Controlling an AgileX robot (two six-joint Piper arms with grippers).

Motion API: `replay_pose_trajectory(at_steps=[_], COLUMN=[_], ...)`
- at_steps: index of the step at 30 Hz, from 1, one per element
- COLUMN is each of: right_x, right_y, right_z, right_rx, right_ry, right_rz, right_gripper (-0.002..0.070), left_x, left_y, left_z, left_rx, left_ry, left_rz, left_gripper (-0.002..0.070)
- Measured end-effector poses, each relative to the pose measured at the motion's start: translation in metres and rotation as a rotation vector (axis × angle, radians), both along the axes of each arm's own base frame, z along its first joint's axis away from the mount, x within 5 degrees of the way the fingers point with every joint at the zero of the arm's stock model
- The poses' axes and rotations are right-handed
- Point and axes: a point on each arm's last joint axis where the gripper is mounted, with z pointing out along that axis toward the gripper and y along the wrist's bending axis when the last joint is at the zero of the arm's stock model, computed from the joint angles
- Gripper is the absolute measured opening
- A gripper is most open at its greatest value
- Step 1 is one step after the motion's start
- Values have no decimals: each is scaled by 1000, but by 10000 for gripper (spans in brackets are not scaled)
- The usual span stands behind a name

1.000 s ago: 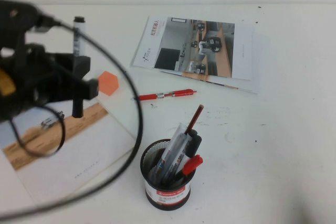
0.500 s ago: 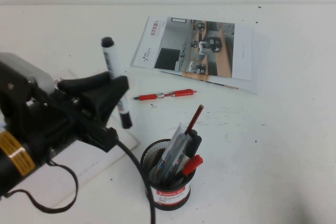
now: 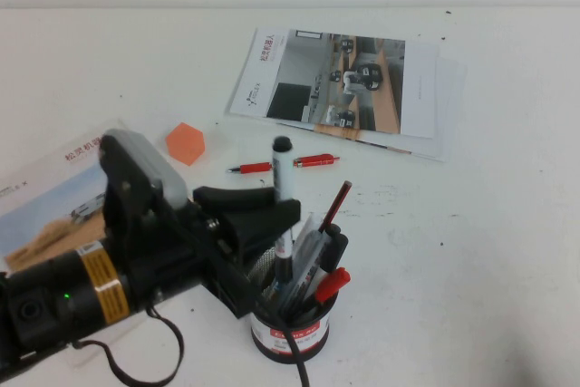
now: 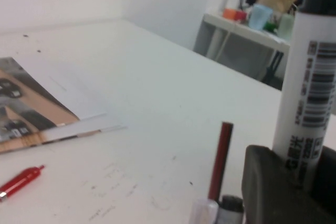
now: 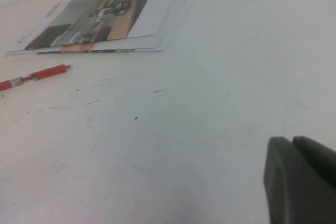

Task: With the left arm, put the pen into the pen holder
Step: Place the pen onto the pen holder

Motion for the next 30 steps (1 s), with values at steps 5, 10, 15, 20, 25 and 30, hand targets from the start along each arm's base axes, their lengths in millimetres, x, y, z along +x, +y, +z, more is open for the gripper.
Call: replay_pose_trajectory(at_steps=[5,10,15,20,25,30], right_x=[0,0,0,0,0,0], right_y=[0,0,0,0,0,0], right_z=[0,0,0,0,0,0], right_rx=[0,0,0,0,0,0], right_ry=[0,0,0,0,0,0], right_rz=[0,0,0,0,0,0], right_gripper=[-22,-22,-22,-22,-22,-22], left_x=[-1,4,8,13,13,14], left_y=[-8,-8,-9,-8,-8,-7], left_z=[-11,-24,-35,-43,-45,-46], left_rx=[64,137,189,224,246,262], left_ry=[-12,-3,-8,18,5,3], left_rz=[-28,-12,-6,24,26,35], left_gripper=[107,107,107,107,137,348])
